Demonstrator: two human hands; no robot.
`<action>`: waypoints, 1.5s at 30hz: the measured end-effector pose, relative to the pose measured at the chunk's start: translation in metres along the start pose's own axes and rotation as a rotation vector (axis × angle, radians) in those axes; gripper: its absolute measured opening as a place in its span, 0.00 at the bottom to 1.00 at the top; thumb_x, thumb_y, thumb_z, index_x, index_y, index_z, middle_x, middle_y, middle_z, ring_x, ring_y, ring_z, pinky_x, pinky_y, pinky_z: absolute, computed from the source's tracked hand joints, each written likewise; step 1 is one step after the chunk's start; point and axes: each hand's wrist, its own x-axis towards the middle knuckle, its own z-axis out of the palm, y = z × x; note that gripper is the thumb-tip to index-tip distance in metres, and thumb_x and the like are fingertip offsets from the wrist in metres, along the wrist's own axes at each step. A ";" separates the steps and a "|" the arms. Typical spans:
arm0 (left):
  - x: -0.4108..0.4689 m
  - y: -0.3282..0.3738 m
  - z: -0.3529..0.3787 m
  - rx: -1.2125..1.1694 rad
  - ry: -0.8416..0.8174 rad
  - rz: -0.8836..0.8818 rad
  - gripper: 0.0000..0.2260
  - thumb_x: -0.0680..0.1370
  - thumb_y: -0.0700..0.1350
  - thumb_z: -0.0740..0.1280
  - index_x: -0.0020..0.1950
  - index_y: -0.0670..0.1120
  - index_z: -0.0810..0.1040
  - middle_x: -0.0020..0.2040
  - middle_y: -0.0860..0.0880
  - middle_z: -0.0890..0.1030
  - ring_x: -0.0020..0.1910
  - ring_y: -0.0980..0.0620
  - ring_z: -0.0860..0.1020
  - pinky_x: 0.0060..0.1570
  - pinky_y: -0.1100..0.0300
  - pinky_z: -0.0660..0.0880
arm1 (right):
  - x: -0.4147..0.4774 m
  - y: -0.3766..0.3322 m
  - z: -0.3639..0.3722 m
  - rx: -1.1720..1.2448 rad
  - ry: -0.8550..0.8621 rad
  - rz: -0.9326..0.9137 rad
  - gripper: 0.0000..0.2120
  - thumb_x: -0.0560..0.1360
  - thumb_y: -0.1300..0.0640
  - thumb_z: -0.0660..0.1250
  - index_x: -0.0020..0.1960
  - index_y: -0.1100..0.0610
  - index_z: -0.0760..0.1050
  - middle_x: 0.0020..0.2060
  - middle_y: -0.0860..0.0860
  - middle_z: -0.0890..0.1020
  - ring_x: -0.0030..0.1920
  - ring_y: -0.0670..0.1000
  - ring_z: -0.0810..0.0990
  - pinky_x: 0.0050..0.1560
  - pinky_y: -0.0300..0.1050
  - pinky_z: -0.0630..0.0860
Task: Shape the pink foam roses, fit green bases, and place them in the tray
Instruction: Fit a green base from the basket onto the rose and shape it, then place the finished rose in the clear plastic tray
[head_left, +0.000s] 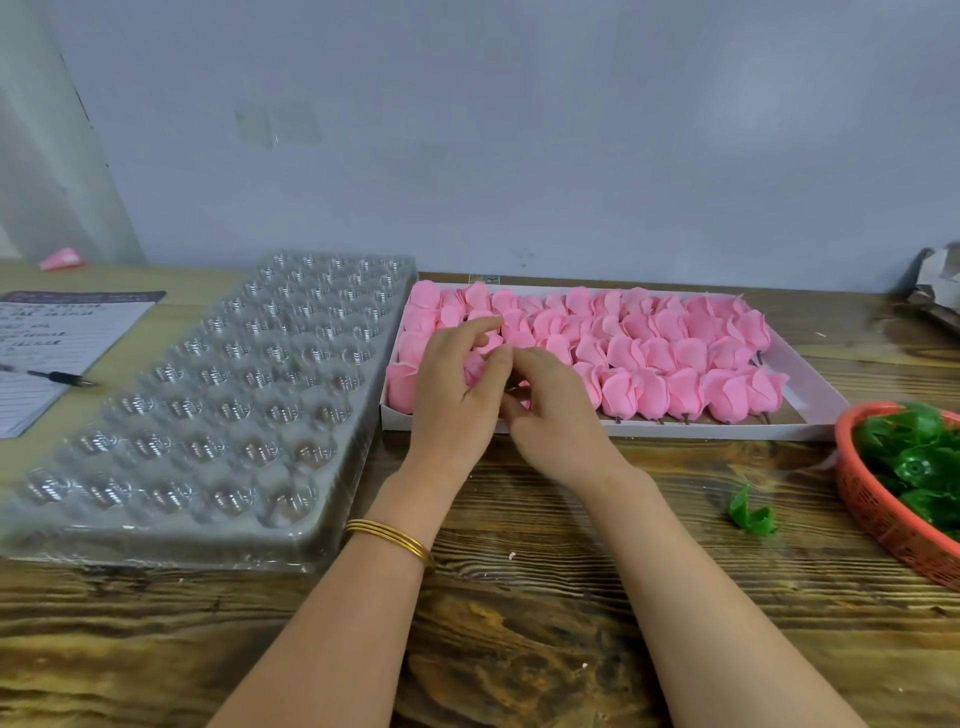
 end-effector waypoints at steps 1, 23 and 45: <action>0.000 -0.001 0.000 0.017 -0.004 0.006 0.12 0.80 0.40 0.66 0.62 0.48 0.79 0.54 0.49 0.76 0.51 0.70 0.72 0.52 0.78 0.65 | 0.000 0.000 0.000 0.001 0.000 0.010 0.13 0.73 0.70 0.64 0.55 0.60 0.77 0.48 0.57 0.78 0.48 0.55 0.75 0.52 0.56 0.74; -0.001 0.005 -0.003 0.207 -0.045 0.010 0.07 0.77 0.40 0.69 0.54 0.43 0.83 0.48 0.45 0.78 0.41 0.65 0.72 0.42 0.79 0.65 | 0.000 0.002 0.002 0.260 0.059 0.088 0.19 0.72 0.72 0.64 0.55 0.53 0.68 0.45 0.50 0.81 0.48 0.47 0.81 0.50 0.47 0.80; 0.016 0.059 -0.092 0.469 -0.137 -0.092 0.09 0.76 0.40 0.68 0.36 0.48 0.80 0.31 0.55 0.78 0.31 0.61 0.75 0.32 0.69 0.66 | 0.003 -0.007 -0.009 0.372 0.071 0.136 0.24 0.71 0.61 0.75 0.61 0.49 0.68 0.52 0.50 0.79 0.50 0.49 0.78 0.53 0.43 0.78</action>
